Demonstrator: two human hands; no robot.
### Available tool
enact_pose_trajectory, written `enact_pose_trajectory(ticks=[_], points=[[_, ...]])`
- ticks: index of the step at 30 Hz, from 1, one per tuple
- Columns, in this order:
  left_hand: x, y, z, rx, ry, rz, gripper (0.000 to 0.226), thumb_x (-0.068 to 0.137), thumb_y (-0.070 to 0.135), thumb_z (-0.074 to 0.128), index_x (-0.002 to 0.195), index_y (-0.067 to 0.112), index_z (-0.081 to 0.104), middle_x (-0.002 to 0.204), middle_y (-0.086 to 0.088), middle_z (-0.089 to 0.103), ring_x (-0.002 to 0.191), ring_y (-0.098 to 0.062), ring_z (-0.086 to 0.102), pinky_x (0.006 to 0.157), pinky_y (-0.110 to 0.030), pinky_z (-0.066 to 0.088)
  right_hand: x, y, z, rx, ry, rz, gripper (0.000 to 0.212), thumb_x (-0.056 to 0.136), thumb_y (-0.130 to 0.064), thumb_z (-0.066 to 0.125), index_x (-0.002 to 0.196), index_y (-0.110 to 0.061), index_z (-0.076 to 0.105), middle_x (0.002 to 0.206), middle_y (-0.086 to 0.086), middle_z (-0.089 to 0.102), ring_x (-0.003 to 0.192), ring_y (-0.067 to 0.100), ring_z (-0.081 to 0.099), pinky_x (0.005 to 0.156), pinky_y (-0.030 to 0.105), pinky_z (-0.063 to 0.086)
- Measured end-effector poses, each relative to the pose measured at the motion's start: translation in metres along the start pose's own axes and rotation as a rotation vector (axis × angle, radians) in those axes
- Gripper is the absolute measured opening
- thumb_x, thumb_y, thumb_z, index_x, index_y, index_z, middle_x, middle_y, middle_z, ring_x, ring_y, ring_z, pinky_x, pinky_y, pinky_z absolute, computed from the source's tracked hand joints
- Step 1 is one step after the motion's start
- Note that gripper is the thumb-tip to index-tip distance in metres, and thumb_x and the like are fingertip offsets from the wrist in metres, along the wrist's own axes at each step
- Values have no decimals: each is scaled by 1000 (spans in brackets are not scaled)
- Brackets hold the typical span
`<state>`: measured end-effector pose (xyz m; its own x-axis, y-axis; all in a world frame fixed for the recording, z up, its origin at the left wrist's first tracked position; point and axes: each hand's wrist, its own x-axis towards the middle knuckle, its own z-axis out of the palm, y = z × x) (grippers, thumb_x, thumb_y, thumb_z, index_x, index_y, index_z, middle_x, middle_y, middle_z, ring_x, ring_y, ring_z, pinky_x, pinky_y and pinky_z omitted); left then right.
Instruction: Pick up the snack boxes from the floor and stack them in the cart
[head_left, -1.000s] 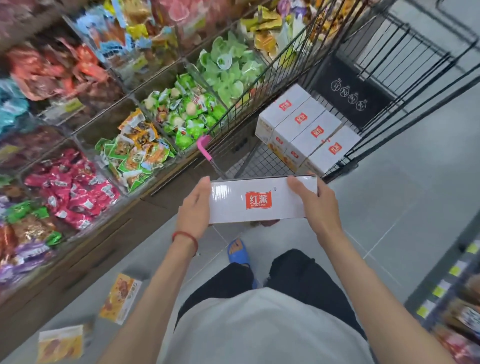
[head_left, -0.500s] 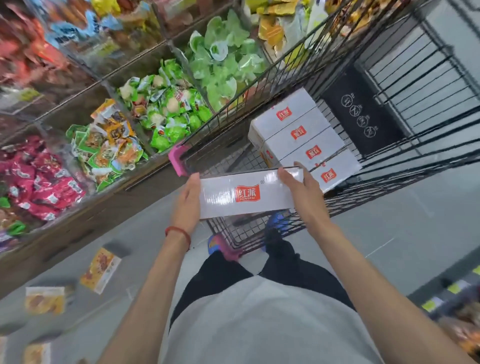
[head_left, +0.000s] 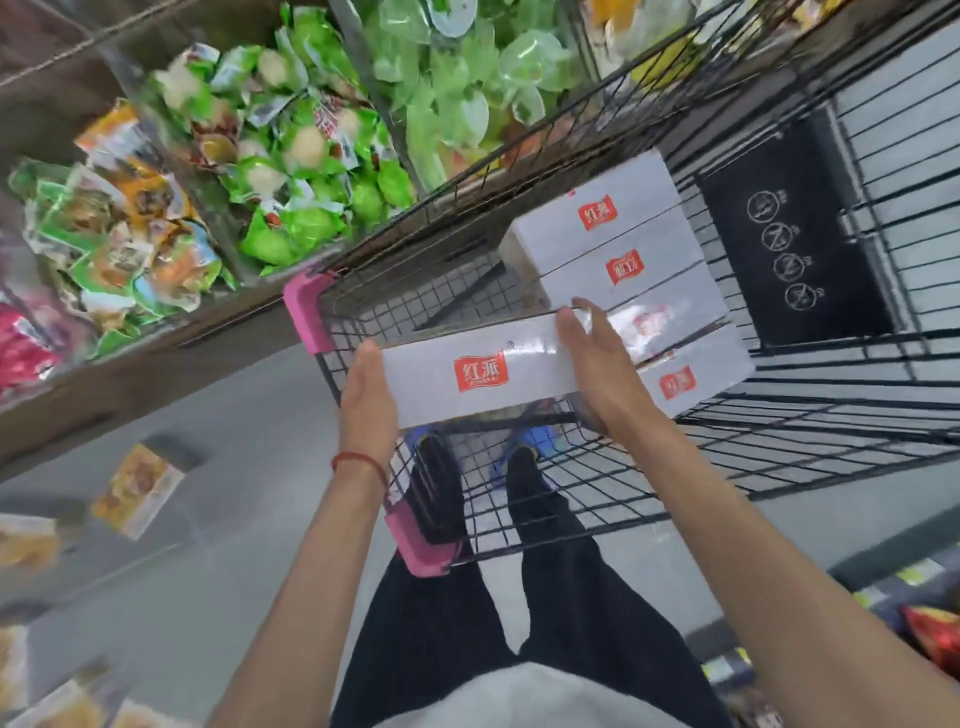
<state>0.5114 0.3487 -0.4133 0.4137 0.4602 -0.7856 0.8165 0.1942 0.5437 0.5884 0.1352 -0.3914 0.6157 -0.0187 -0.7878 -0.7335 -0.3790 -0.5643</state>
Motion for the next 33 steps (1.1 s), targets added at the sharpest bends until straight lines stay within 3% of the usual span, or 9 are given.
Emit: enact_pose_trajectory(ticks=[4, 8, 12, 16, 20, 24, 27, 31, 33], points=[[46, -20, 2, -58, 39, -31, 91, 71, 89, 41, 139, 30, 55, 143, 4, 59, 132, -19, 56, 115, -51, 38, 36, 4, 19, 34, 0, -36, 78, 77, -81, 42, 145, -43, 41, 133, -1, 62, 118, 25, 65, 102, 55, 55], [69, -18, 4, -141, 44, -37, 80, 74, 85, 40, 138, 39, 52, 147, 7, 55, 135, -17, 52, 117, -51, 36, 64, 3, 36, 78, 54, -75, 69, 81, -79, 51, 138, -41, 49, 129, -2, 66, 115, 24, 67, 98, 53, 57], [75, -10, 8, -198, 42, -35, 57, 75, 77, 36, 114, 41, 59, 122, 6, 66, 117, -20, 62, 109, -54, 44, 82, -8, 53, 57, 120, -127, 49, 96, -60, 55, 135, -29, 56, 123, -4, 66, 111, 17, 66, 93, 37, 55], [91, -6, 14, -257, 63, -80, 74, 70, 80, 46, 131, 37, 47, 131, 1, 64, 121, -25, 62, 107, -55, 46, 101, -15, 69, -15, 129, -166, 46, 103, -48, 55, 139, -21, 58, 124, -6, 65, 114, 15, 61, 96, 31, 50], [101, 0, 19, -284, 33, -83, 51, 94, 36, 61, 139, 23, 42, 133, -5, 63, 119, -24, 63, 106, -53, 48, 121, -9, 74, -8, 98, -154, 68, 80, -43, 76, 143, -24, 57, 126, -8, 69, 116, 15, 66, 104, 40, 55], [113, 0, 17, -208, 13, -74, 84, 70, 32, 70, 147, 26, 38, 139, 2, 61, 125, -21, 60, 111, -51, 44, 130, -1, 77, -98, 87, -178, 87, 74, -16, 83, 153, -21, 45, 141, -2, 60, 126, 18, 60, 107, 40, 53], [115, 1, 16, -113, 6, -38, 77, 87, 13, 64, 156, 24, 30, 140, -1, 61, 128, -26, 58, 113, -50, 43, 131, 0, 79, -121, 108, -242, 85, 75, -16, 84, 152, -17, 47, 142, -2, 59, 129, 16, 58, 110, 37, 51], [109, 0, 17, -57, 27, 20, 81, 96, 4, 59, 161, 25, 14, 140, 8, 55, 122, -11, 55, 105, -21, 39, 136, -6, 82, -136, 135, -316, 88, 84, -9, 81, 159, -13, 35, 147, -6, 49, 135, 9, 48, 112, 17, 39], [110, -1, 17, -49, 38, 40, 82, 96, 3, 58, 161, 24, 13, 144, 7, 54, 125, -11, 55, 110, -23, 39, 139, -8, 83, -141, 138, -338, 90, 84, -9, 82, 160, -10, 33, 154, 0, 47, 140, 11, 46, 115, 21, 37]])
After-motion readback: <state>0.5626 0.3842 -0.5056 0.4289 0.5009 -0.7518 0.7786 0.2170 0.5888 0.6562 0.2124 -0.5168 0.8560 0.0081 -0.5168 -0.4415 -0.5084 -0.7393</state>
